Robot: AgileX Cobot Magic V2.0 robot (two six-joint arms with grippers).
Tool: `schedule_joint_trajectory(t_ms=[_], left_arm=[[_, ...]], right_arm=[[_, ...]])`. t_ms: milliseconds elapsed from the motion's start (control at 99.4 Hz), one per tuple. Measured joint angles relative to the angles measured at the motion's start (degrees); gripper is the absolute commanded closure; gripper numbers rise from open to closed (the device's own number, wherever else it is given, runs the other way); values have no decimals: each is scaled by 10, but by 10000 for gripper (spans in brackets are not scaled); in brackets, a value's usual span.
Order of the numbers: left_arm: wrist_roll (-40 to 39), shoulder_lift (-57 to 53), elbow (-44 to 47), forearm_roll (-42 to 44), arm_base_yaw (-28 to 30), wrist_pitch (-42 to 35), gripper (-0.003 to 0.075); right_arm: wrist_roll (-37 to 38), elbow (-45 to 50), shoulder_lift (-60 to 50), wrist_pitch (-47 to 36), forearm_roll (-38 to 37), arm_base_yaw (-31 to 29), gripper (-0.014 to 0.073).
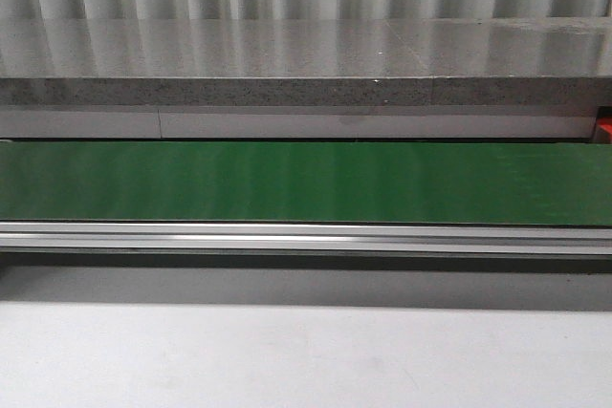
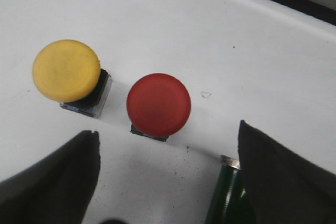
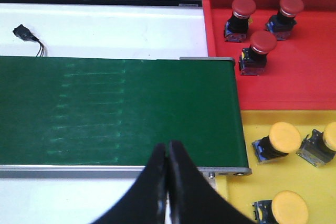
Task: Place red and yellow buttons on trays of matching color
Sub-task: 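Move the left gripper over the button cluster and grasp the red button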
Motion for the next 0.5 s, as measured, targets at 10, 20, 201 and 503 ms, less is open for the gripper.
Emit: schedule_joint_trajectory(t_ms=[10,20,201,503], left_arm=[[0,2,0,0,0,0,207],[0,3,0,0,0,-1,207],[0,18,-6,0,0,-3,207],[-1,64,-56,0,0,-3,207]], right_arm=[[0,0,0,0,0,0,718],[0,0,0,0,0,0,718],[0,0,0,0,0,0,718],[0,0,0,0,0,0,718]])
